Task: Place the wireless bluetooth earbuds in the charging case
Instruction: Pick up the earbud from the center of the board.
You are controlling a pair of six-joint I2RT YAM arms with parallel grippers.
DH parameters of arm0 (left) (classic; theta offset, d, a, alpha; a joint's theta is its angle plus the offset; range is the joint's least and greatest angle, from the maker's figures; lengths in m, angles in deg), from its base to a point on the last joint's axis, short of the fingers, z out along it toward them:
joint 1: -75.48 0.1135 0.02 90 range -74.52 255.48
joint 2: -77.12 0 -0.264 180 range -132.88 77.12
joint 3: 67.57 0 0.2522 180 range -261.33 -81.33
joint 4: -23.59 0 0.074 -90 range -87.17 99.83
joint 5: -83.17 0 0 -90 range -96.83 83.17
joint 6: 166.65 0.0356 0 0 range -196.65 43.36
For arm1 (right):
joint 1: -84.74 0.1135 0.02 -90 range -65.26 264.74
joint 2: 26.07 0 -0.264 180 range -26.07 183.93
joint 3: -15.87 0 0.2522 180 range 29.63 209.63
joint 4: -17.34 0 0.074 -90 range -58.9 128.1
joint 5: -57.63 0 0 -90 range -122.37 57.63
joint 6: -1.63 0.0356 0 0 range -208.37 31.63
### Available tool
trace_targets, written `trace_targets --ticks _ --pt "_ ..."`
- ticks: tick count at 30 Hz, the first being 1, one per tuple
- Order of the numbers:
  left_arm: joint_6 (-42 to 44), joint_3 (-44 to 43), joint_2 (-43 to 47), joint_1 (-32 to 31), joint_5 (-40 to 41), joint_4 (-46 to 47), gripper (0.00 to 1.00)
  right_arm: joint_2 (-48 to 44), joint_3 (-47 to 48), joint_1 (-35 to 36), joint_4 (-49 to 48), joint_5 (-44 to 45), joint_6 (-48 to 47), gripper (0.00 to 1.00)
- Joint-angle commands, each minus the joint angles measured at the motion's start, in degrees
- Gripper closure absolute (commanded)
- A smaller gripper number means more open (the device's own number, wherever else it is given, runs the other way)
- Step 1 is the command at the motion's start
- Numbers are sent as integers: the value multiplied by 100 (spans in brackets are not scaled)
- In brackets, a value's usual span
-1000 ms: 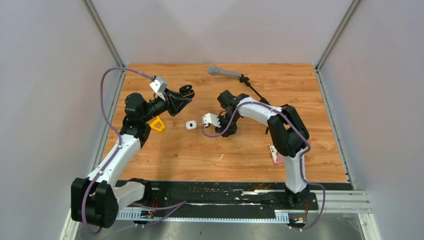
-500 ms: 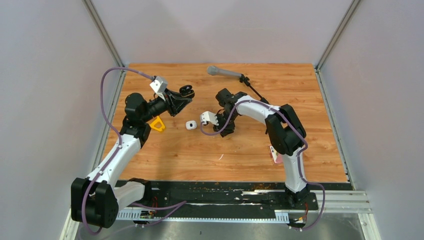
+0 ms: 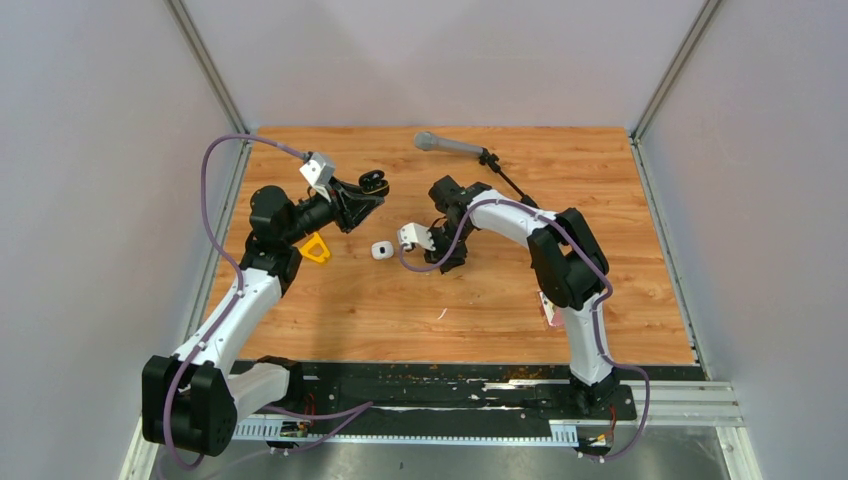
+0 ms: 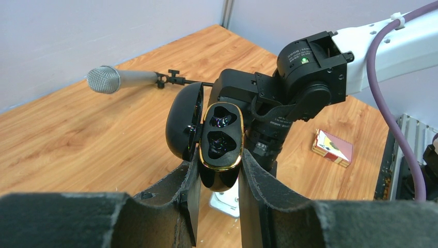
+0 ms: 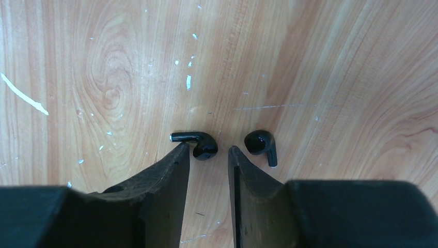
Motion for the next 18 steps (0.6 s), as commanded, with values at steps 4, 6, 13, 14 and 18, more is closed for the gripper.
trace_targets --ticks 4,6,13,14,18 --pt "70 -140 18 -18 -15 114 100 163 34 64 246 -198 -332 67" --pt "70 -142 23 -20 -20 104 100 205 68 85 292 -169 -410 70" --pt "80 -129 23 -19 -16 104 100 196 -7 143 164 -125 -430 69" --pt "86 -129 18 -18 -15 104 100 174 -58 151 129 -104 -459 69" --pt "83 -120 23 -18 -3 121 100 117 -220 195 43 17 -653 69"
